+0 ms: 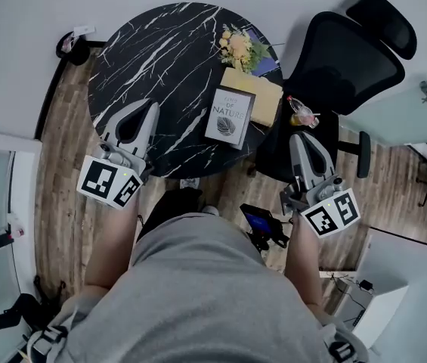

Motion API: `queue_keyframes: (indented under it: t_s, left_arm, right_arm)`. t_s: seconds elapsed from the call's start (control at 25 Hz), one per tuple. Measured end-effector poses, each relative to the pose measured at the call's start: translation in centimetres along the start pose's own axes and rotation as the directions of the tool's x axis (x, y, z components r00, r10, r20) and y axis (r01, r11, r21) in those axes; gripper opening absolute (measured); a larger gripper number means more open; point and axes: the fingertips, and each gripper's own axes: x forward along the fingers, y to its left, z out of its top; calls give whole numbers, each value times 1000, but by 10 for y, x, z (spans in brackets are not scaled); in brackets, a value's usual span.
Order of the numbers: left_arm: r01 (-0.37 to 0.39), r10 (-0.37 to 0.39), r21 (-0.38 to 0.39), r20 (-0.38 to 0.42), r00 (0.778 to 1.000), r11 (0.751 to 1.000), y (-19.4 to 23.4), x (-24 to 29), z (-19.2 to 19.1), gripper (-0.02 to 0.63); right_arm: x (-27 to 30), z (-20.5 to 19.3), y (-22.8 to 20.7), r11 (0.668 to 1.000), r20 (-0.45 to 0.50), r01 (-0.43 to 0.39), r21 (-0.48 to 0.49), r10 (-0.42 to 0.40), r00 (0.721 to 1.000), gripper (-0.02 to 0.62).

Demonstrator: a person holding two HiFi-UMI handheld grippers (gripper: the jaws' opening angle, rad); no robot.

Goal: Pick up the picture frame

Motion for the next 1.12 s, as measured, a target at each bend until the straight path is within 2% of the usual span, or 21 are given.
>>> queue_keyframes:
  t_s: [0.32,0.64,0.92,1.12]
  left_arm:
    - [82,-82,2,9,997,997,24,40,5,6]
    - [136,-136,-3,9,991,991,45,57,8,6]
    - [127,-127,-17,2,992,992,53,56,5,6]
    - [94,-94,-21,-4,996,995,56,49,4,6]
  right_arm:
    - [27,13,-9,998,39,63,-18,-62,997,26]
    - [43,15,-9,992,64,126,-11,-125,990,26]
    - [51,14,-13,992,47,126,-7,-125,991,26]
    - [64,8,-19,996,27,87,0,-87,996,26]
